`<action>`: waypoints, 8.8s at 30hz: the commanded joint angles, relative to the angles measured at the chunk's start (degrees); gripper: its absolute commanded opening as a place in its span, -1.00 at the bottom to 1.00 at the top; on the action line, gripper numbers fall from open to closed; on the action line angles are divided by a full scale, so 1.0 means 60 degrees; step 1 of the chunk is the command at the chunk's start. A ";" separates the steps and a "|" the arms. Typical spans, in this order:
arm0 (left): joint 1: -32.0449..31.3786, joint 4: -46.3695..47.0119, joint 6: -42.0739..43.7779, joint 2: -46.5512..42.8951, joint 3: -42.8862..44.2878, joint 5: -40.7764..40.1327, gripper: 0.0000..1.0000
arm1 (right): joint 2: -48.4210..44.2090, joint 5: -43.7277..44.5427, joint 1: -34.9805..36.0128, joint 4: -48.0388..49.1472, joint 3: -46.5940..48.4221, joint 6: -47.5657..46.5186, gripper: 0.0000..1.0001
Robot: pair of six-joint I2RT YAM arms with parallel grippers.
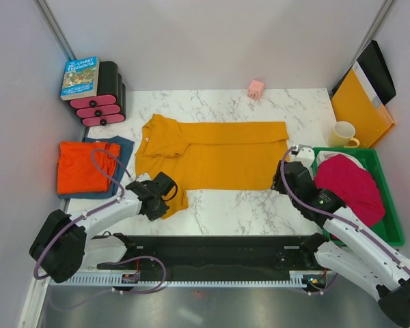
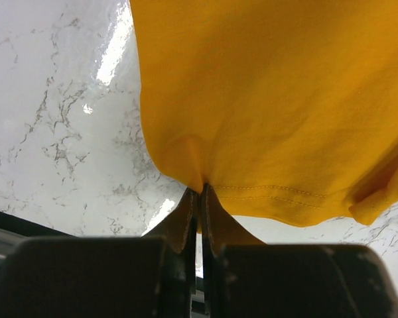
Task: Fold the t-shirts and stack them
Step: Grap the side of the flattened tshirt closest away from the robot with both arms, then fold the other side of the tshirt into a rectangle
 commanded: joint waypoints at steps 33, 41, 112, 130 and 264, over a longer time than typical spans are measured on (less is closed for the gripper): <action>-0.0027 -0.0014 0.2348 -0.0454 0.2436 -0.0494 -0.97 | 0.5908 0.2264 -0.0543 0.0755 0.0855 0.1884 -0.12; -0.0027 0.0118 0.2348 -0.0337 0.2363 -0.0464 -0.96 | 0.6026 0.2030 -0.0616 0.0989 0.0811 0.1738 -0.15; 0.3489 0.0763 0.4985 -0.0630 0.3944 -0.0287 -0.96 | 0.3359 0.2029 -0.2652 -0.1105 0.1645 0.0990 -1.00; 0.3489 0.1173 0.5175 0.1903 0.6215 -0.0947 -0.96 | 0.4985 0.2322 -0.2813 -0.0608 0.3359 0.0873 -1.00; 0.2610 0.1217 0.3256 0.0938 0.1660 0.0576 -0.96 | 0.9658 -0.4375 0.2663 0.2103 0.6508 -0.1895 -0.41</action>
